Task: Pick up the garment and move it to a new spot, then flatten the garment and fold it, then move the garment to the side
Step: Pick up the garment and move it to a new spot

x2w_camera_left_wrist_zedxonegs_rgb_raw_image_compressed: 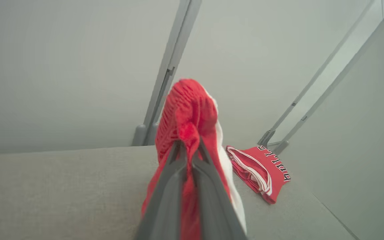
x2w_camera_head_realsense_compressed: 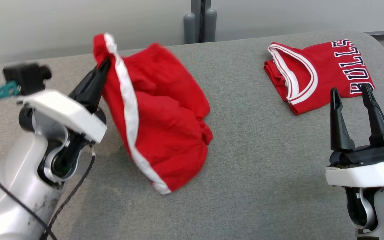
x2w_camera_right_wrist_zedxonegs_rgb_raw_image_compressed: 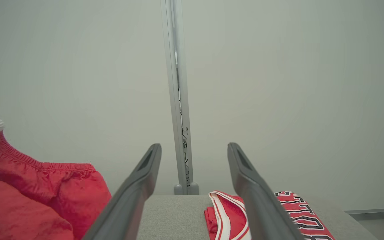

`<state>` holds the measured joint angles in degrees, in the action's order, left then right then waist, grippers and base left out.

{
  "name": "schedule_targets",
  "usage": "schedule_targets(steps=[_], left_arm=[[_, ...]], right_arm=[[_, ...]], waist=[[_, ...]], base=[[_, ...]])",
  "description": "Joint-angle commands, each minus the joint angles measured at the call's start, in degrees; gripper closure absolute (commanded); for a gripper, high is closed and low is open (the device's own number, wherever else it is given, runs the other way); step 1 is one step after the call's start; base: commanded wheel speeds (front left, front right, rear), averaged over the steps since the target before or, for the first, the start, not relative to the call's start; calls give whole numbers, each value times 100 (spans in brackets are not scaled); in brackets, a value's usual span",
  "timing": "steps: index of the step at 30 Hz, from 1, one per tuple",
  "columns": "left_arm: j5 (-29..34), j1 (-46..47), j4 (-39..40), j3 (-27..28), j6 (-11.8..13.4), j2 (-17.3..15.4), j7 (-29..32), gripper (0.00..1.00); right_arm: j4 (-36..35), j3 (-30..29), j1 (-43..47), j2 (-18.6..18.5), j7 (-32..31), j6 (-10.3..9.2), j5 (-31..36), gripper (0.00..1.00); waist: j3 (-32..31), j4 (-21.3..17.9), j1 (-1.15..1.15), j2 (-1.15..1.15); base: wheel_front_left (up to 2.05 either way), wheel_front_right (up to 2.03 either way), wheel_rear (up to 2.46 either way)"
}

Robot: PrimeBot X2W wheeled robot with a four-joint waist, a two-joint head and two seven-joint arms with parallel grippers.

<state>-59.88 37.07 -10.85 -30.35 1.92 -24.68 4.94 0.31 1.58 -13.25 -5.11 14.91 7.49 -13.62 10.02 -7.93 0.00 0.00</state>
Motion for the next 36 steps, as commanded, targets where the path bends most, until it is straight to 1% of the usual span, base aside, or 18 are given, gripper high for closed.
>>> schedule_targets(steps=[1,5,7,9,14,17,18,19,21,22,23,26,29,33,36], left_arm=[[-97,-217,-101,125,-89,34,-254,100],[-151,-745,-504,322,-185,22,-831,100],[-92,-907,-739,345,-200,47,-1074,100],[-34,-1056,-992,344,-154,66,-1242,100],[-26,-1251,-1690,399,-47,150,-1524,100],[-81,-1331,-2083,401,-79,217,-1537,100],[-95,-1342,-2191,390,-88,248,-1536,96],[-115,-1335,-2284,394,-96,275,-1550,89],[-139,-1328,-2404,385,-157,312,-1568,54],[-153,-1334,-2454,398,-179,321,-1588,25],[-112,-1334,-2500,383,-173,307,-1617,0],[-55,-1327,-2509,378,-166,289,-1674,0],[96,-1349,-2419,353,-73,152,-1738,0],[303,-1462,-2085,348,104,-134,-1790,0],[457,-1514,-1641,322,235,-363,-1776,0]], right_arm=[[-9,-24,17,-44,28,2,7,0],[0,-14,-14,-105,28,2,16,0],[20,-10,-24,-139,28,2,17,0],[44,12,-25,-163,28,2,18,0],[128,66,-26,-228,28,2,-6,0],[161,116,-26,-268,28,2,-24,0],[167,120,-19,-277,28,2,-26,0],[169,129,-9,-282,28,2,-28,0],[182,128,22,-300,28,2,-37,0],[188,129,38,-308,28,2,-42,0],[193,135,53,-313,28,2,-45,0],[208,136,66,-331,28,2,-52,0],[215,123,81,-354,28,2,-59,0],[210,110,133,-368,28,2,-38,0],[221,147,193,-357,28,2,-43,0]], waist=[[30,55,0,0],[58,142,0,0],[56,185,0,0],[41,234,0,0],[-28,333,0,0],[-73,366,0,0],[-91,377,0,0],[-108,384,0,0],[-144,399,0,0],[-160,405,0,0],[-177,411,0,0],[-210,423,0,0],[-248,446,0,0],[-295,486,0,0],[-322,528,0,0]], base=[[0,0,0],[0,0,0],[0,0,0],[0,0,0],[0,0,0],[0,0,0],[0,0,0],[0,0,0],[0,0,0],[0,0,0],[0,0,0],[0,0,0],[0,0,0],[0,0,0],[0,0,0]])
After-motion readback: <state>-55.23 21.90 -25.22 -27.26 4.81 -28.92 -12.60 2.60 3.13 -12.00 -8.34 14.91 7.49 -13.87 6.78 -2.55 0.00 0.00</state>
